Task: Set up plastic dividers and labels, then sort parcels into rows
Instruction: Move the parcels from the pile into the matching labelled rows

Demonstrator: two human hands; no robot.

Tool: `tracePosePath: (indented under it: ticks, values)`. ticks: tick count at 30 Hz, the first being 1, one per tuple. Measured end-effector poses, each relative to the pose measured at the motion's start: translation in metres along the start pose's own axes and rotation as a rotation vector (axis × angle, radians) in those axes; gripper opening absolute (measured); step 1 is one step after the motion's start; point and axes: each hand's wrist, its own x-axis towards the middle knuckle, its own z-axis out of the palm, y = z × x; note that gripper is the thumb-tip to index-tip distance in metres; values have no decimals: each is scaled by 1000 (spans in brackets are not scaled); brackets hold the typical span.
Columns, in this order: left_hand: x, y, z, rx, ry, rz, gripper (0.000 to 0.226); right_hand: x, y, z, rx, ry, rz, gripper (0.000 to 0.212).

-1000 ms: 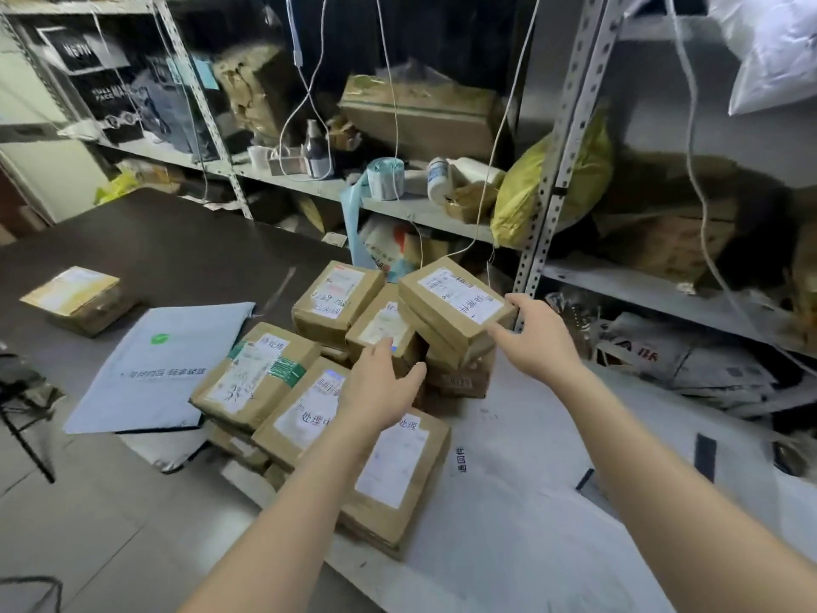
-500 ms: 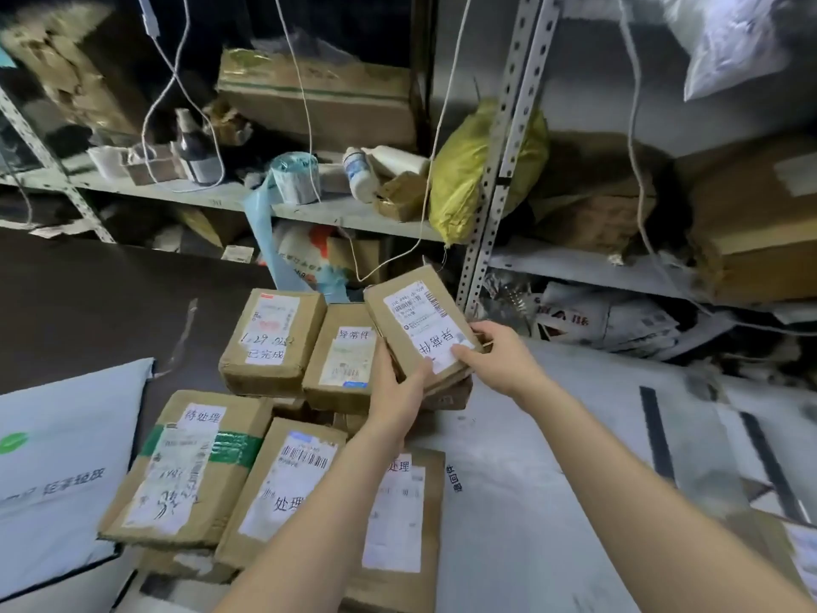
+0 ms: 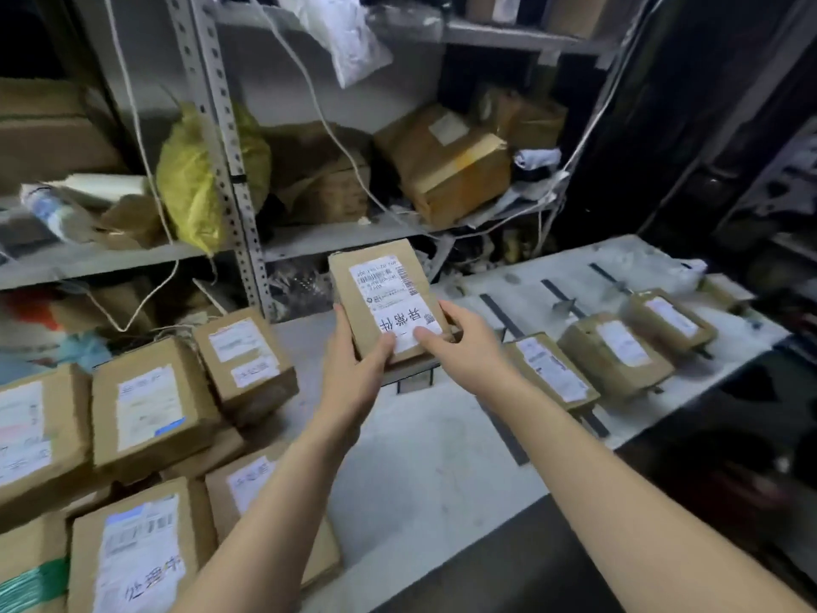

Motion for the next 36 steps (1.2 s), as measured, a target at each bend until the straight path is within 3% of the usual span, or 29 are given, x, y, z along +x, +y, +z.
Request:
tracePosePath:
  ticks: [8, 11, 14, 19, 23, 29, 36]
  values:
    - [-25, -6, 196, 41, -224, 50, 73, -58, 85, -175, 113, 196, 95, 44]
    - [-44, -6, 280, 41, -269, 52, 79, -75, 126, -248, 149, 247, 106, 38]
    - [-66, 2, 364, -59, -313, 32, 67, -91, 165, -319, 131, 289, 117, 20]
    - [-72, 7, 474, -94, -412, -31, 67, -92, 222, -414, 181, 343, 155, 33]
    - [-55, 8, 538, -112, -481, -21, 56, -69, 257, -471, 188, 373, 188, 36]
    - [24, -8, 621, -18, -471, -131, 84, -1, 299, -538, 213, 432, 240, 26]
    - [120, -31, 704, 56, -457, -114, 77, 109, 338, -600, 121, 378, 340, 35]
